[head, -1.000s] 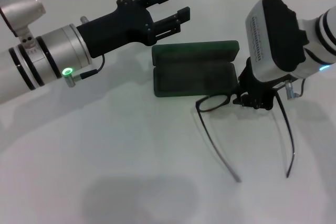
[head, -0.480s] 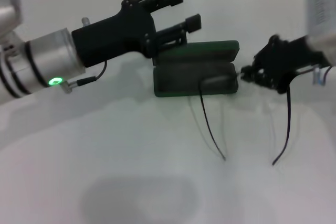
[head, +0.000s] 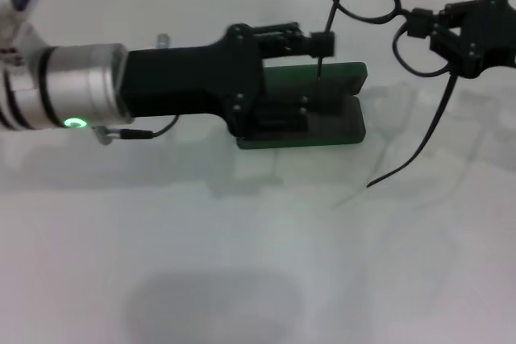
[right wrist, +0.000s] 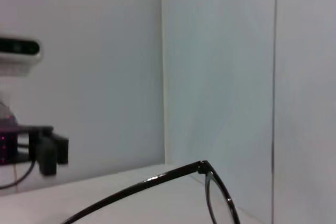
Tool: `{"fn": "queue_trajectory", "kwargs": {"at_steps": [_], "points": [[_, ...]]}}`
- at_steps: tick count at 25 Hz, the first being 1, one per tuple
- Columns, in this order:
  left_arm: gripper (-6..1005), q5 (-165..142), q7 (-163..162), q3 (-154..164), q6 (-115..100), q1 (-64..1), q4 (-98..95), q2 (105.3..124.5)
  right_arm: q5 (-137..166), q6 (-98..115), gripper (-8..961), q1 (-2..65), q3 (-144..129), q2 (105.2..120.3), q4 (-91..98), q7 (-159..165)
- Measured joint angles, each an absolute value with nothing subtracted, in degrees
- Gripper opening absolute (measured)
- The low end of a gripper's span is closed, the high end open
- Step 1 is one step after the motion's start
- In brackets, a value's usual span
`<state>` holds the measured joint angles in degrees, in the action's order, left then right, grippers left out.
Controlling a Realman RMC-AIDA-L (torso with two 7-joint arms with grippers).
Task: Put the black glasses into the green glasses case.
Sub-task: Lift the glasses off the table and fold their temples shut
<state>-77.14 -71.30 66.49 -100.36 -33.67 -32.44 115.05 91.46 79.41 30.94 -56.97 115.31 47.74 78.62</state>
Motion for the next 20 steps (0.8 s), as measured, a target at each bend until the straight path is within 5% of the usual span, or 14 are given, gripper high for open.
{"fn": "queue_trajectory", "kwargs": {"at_steps": [20], "points": [[713,-78.06,-77.35,65.79,-96.07,-35.59,-32.58,115.98,88.49,82.38,28,30.79,-58.32,115.74,42.33,71.85]]}}
